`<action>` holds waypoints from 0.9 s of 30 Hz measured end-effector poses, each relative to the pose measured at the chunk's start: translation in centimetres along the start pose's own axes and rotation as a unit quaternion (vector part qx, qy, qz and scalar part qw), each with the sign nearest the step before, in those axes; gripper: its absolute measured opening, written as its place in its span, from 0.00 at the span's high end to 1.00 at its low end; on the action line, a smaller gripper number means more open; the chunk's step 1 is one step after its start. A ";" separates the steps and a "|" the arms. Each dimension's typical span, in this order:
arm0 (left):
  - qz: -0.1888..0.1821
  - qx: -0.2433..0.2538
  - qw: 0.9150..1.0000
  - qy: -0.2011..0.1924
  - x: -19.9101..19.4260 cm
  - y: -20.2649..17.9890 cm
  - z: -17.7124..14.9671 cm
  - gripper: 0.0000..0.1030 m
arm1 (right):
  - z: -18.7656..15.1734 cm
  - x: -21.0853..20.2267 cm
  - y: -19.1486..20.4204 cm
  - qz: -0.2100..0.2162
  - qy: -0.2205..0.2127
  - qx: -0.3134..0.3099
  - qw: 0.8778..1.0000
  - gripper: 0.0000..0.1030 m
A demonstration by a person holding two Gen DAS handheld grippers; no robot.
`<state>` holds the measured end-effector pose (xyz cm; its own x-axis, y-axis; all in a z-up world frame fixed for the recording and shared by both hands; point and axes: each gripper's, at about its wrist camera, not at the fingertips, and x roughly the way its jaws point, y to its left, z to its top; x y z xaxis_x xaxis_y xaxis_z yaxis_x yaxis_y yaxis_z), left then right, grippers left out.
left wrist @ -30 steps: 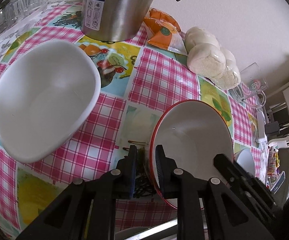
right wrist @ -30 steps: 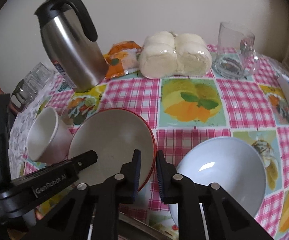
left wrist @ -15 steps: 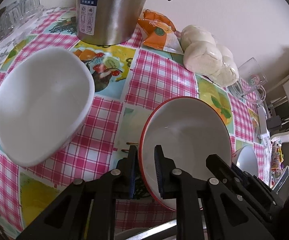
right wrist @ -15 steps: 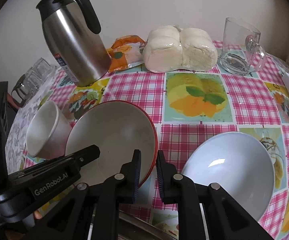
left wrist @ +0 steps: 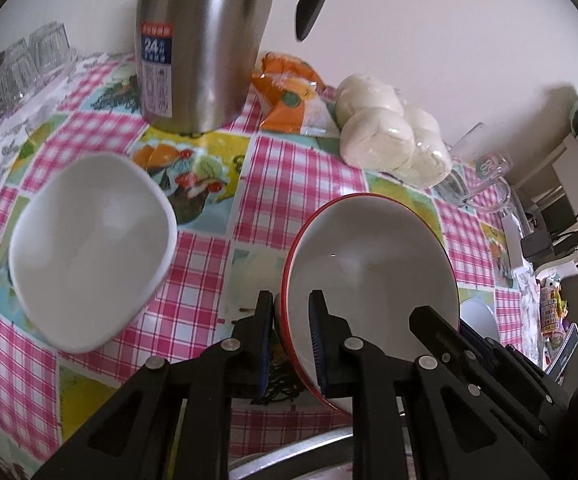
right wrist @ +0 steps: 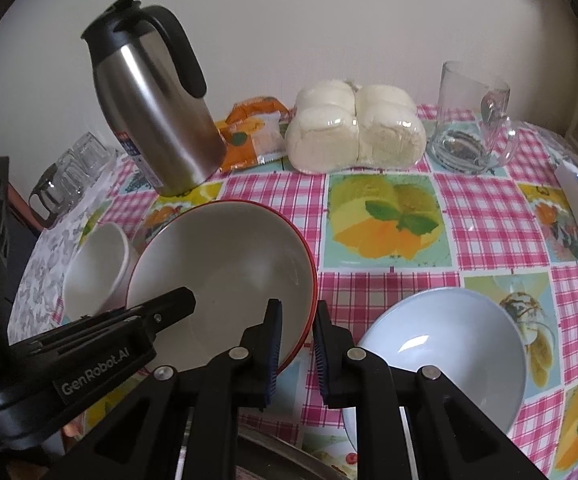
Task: Organize plates and bowls
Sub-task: 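Lift the red-rimmed bowl with the left gripper and carry it over the basin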
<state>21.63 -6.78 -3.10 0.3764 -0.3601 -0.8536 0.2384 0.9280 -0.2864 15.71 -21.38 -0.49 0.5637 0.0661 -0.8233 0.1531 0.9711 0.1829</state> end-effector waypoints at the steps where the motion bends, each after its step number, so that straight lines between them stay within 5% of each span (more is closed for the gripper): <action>1: 0.001 0.003 1.000 -0.002 -0.2 -0.2 0.0 0.82 | 0.1 -0.3 0.0 0.000 -0.004 0.001 1.000 0.84; 27: -0.012 0.031 0.999 -0.034 -7.4 -3.2 -3.4 0.82 | -2.2 -9.5 0.2 0.000 -0.056 0.006 0.998 0.83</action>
<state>15.05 -6.72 2.66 0.4296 -0.3900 -0.8145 0.3024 0.9120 -0.2772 8.65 -21.29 6.21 0.6507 0.0393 -0.7583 0.1623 0.9684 0.1895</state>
